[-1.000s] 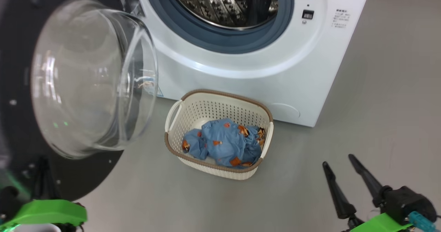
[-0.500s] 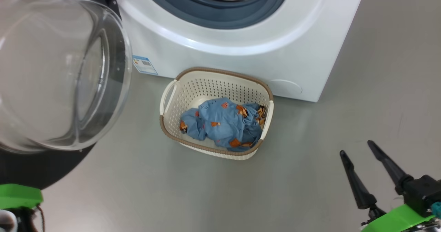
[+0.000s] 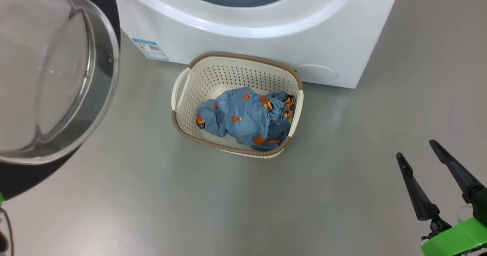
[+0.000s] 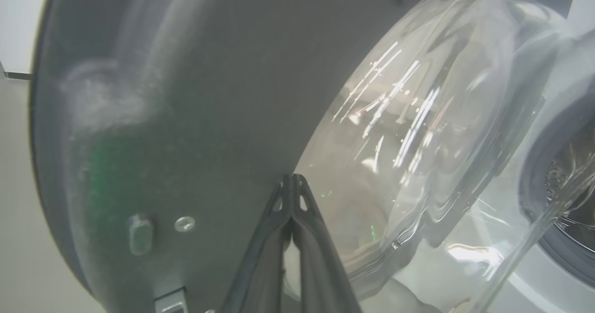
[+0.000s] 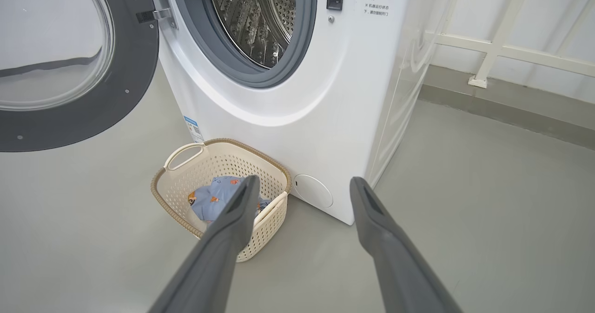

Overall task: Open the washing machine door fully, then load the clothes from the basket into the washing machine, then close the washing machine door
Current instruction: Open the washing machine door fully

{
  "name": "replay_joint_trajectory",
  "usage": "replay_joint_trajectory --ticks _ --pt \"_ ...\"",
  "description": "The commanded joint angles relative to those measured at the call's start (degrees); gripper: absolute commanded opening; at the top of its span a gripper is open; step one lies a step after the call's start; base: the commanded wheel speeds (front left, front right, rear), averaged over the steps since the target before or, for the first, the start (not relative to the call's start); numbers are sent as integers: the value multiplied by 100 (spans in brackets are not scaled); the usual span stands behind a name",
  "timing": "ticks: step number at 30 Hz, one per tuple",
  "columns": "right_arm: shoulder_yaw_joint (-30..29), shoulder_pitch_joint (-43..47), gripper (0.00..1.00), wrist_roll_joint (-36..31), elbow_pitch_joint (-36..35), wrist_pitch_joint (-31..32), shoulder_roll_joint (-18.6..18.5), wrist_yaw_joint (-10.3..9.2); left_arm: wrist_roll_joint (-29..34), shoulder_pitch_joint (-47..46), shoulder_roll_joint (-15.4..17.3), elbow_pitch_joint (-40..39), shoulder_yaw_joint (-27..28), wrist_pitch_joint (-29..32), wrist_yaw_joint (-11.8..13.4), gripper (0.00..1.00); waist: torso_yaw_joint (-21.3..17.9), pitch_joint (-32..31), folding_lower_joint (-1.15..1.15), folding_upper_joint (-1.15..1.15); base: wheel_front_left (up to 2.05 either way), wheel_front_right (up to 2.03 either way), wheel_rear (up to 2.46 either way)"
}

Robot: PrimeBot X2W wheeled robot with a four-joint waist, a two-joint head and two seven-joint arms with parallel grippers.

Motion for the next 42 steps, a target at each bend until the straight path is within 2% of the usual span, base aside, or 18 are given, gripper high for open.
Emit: replay_joint_trajectory --ticks 1,11,22,30,42 --pt "72 -4 100 60 -214 28 -126 9 24 -207 337 -73 372 -36 61 0 11 81 0 0 0 0 0" --pt "-33 59 100 85 -354 86 -228 9 30 -169 331 -137 923 -36 152 0 42 191 0 0 0 0 0" --pt "40 50 100 81 -338 109 -215 9 111 -143 385 -124 889 -37 97 0 81 105 0 0 0 0 0" --pt "217 -70 100 81 5 -111 65 9 245 120 431 -233 797 -37 -195 0 -105 -288 0 0 0 0 0" --pt "409 -214 100 26 711 -539 590 9 557 505 523 -703 121 238 -617 0 -530 -1036 0 0 0 0 0"
